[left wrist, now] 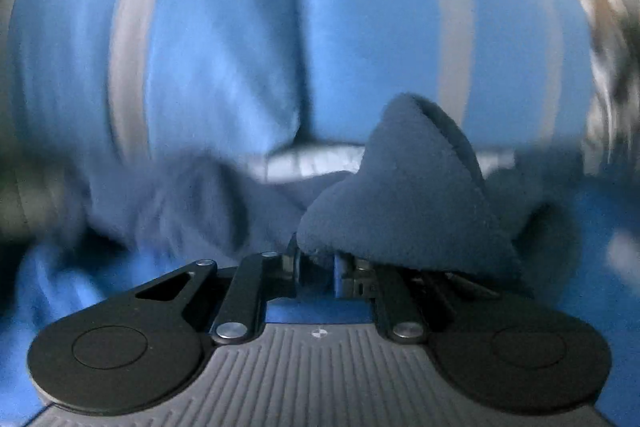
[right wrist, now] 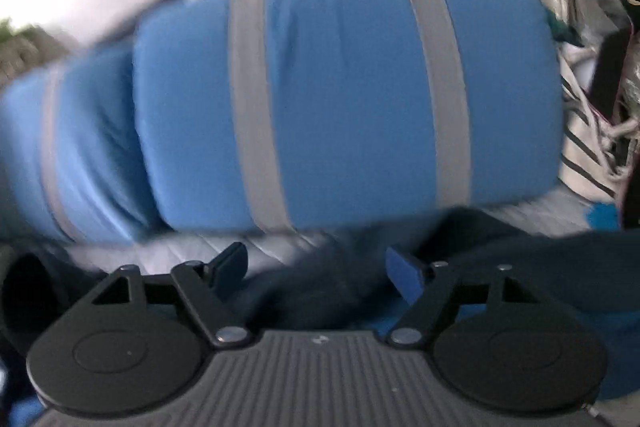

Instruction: Fold clothes

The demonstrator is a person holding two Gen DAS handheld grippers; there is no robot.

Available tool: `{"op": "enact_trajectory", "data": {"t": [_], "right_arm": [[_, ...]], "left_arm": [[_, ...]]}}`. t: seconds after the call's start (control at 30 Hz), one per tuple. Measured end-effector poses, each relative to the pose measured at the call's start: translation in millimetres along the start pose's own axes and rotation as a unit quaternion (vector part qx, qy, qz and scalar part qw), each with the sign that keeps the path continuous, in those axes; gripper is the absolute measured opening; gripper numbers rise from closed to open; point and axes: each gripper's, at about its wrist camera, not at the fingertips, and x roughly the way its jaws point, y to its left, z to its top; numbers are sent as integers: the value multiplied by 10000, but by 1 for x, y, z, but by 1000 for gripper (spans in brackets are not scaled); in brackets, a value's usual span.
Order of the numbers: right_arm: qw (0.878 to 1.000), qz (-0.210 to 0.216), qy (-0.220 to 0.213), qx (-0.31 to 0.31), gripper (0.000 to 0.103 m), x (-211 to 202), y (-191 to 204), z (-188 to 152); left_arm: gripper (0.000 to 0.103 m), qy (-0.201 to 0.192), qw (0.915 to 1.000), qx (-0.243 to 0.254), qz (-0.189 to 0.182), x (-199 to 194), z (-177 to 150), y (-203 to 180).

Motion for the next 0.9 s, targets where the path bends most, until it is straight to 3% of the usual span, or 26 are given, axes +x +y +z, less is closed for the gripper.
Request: {"op": "enact_trajectory", "data": {"t": [0.07, 0.13, 0.33, 0.6, 0.73, 0.9], "right_arm": [[9970, -155, 153, -746, 85, 7, 17, -7], [9897, -234, 174, -1399, 85, 9, 34, -12], [9795, 34, -108, -2012, 87, 9, 66, -11], [9576, 391, -483, -2812, 87, 8, 109, -9], [9713, 430, -531, -2279, 88, 22, 104, 6], [9730, 643, -367, -2185, 90, 31, 94, 0]], "left_arm": [[14, 149, 9976, -658, -154, 4, 1, 18], [14, 208, 9945, -997, -235, 7, 0, 28], [14, 298, 9912, -1251, -316, 12, -2, 34], [14, 324, 9916, -1221, -279, 14, -6, 34], [14, 366, 9916, -1210, -279, 17, 0, 31], [14, 452, 9872, -1480, -382, 21, -2, 39]]}}
